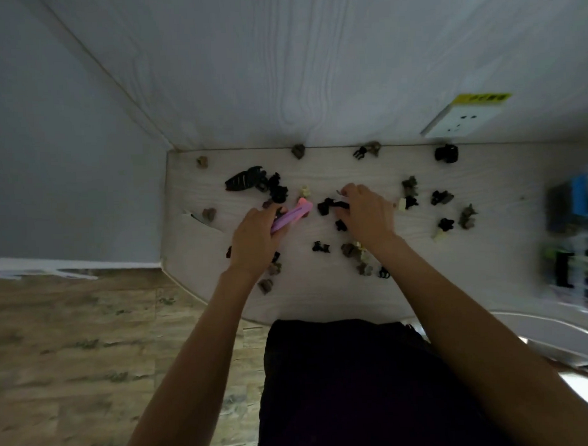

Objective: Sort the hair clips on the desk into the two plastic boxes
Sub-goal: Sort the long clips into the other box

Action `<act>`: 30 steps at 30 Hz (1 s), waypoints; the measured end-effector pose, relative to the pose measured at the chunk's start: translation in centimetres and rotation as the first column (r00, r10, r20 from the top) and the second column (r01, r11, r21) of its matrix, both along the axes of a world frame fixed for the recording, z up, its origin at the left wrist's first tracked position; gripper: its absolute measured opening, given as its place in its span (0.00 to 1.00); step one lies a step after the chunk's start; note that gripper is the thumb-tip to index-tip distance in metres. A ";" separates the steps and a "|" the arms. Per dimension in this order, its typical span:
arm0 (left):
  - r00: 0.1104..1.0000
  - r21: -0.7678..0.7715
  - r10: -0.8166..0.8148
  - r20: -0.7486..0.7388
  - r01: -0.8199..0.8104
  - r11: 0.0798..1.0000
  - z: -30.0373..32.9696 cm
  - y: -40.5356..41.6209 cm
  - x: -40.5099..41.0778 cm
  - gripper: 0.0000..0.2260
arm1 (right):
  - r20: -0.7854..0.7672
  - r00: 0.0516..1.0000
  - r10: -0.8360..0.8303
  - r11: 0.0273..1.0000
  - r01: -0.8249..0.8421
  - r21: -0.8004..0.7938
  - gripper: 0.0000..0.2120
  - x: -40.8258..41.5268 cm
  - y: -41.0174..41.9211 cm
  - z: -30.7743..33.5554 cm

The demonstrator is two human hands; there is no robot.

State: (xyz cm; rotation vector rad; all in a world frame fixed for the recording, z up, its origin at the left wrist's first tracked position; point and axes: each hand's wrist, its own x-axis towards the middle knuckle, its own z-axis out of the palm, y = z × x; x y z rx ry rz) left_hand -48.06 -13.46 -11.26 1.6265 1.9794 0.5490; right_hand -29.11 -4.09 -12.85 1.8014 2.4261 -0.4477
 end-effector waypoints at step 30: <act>0.871 0.095 -0.488 0.053 0.483 0.871 4.5 6.9 28.3 0.12 | -0.361 0.687 -0.631 0.736 0.677 0.001 0.11 35.4 -7.1 9.9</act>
